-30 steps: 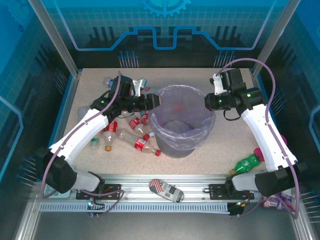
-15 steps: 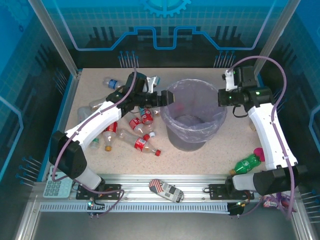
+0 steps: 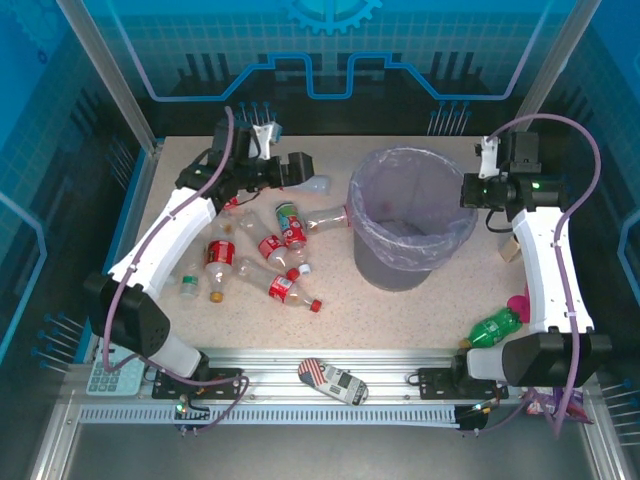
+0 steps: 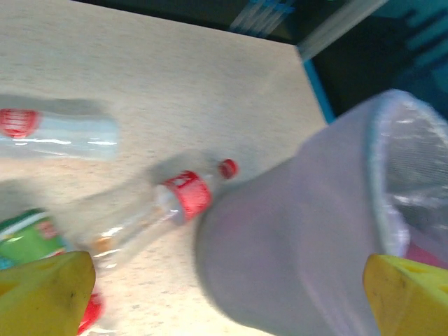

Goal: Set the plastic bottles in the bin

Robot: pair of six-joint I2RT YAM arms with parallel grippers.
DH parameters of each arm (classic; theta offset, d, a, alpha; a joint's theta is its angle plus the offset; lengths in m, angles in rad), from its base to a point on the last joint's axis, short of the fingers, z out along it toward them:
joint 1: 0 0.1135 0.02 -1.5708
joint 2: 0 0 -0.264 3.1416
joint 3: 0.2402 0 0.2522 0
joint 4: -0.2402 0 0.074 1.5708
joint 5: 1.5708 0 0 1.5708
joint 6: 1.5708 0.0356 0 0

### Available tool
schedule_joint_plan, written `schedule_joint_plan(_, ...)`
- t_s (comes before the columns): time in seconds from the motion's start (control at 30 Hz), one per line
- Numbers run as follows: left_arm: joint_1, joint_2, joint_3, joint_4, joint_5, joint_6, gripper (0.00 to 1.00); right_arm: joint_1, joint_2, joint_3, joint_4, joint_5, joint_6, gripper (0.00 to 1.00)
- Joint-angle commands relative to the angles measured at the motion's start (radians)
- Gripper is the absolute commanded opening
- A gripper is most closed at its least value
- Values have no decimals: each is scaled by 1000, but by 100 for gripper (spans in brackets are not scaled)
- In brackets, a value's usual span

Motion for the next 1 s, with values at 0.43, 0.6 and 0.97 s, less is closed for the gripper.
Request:
schedule_joint_plan(0.43, -64, 385, 196, -62, 50, 592, 89, -115, -76, -48, -51, -96, 77, 1)
schedule_joint_plan(0.6, -77, 520, 303, -77, 145, 651, 88, -116, -67, -39, -86, -142, 95, 1)
schedule_joint_plan(0.97, -104, 698, 421, -96, 150, 677, 93, -115, -67, 1, -180, -177, 98, 3)
